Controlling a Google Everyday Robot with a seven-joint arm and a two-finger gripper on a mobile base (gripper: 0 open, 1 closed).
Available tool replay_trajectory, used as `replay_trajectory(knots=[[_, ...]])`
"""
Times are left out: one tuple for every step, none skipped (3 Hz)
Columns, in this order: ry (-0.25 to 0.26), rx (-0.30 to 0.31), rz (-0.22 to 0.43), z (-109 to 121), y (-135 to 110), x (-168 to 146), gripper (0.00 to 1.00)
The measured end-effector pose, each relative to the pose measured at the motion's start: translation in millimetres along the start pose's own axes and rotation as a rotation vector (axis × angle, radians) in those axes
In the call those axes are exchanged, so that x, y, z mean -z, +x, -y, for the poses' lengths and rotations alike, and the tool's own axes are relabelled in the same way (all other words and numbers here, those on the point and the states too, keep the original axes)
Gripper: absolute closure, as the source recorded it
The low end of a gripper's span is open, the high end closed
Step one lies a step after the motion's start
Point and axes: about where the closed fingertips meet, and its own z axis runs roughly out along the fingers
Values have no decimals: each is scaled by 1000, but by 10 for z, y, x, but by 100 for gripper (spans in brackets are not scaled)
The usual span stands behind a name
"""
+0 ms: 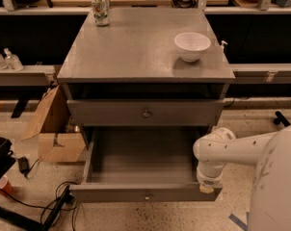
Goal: Open middle drawer
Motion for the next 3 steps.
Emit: replay_trajectory(knots=[[0, 0, 0, 0, 0, 0, 12], [7, 1, -12, 80, 11, 58, 0], [47, 17, -34, 298, -18, 270, 19]])
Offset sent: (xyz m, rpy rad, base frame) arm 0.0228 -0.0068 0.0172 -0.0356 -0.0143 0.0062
